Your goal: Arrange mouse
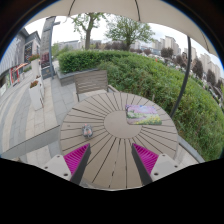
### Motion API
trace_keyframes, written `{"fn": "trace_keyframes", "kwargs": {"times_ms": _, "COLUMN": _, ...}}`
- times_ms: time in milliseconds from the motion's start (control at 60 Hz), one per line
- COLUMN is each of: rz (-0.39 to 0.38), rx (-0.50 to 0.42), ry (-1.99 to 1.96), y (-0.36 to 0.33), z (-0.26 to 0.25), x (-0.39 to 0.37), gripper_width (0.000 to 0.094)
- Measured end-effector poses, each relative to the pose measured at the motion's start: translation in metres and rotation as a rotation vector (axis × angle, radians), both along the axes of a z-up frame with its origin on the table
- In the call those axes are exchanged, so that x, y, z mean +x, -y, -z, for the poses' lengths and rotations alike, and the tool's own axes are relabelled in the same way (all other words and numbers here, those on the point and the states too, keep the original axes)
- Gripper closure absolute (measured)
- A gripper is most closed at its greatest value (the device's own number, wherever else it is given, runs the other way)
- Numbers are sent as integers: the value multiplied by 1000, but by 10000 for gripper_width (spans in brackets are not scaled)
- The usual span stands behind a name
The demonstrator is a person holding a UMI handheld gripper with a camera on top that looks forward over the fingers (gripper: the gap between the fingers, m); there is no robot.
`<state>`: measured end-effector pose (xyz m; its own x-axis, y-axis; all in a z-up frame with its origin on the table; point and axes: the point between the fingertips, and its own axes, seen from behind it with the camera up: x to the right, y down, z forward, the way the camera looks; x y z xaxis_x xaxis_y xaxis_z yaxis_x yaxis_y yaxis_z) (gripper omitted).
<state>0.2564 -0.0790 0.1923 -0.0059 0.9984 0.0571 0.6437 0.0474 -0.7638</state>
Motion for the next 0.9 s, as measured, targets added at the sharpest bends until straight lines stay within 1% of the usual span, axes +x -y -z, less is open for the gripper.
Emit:
{"fn": "trace_keyframes", "kwargs": {"times_ms": 267, "rz": -75, "rx": -47, "ry": -28, "y": 71, "z": 24, "x": -11, "gripper_width": 82}}
{"fn": "trace_keyframes", "kwargs": {"times_ms": 417, "rz": -107, "rx": -71, "ry": -50, "y": 99, "z": 49, "x": -21, "gripper_width": 80}}
{"fn": "trace_keyframes", "kwargs": {"times_ms": 500, "rz": -121, "rx": -70, "ry": -72, "y": 110, "z": 65, "x": -32, "gripper_width": 82}}
{"fn": "trace_keyframes", "kwargs": {"times_ms": 600, "rz": -125, "rx": -67, "ry": -67, "y": 118, "z": 93, "x": -45, "gripper_width": 82}}
{"fn": "trace_keyframes", "kwargs": {"times_ms": 900, "rz": -126, "rx": -74, "ry": -117, "y": 133, "z": 153, "x": -108, "gripper_width": 82}}
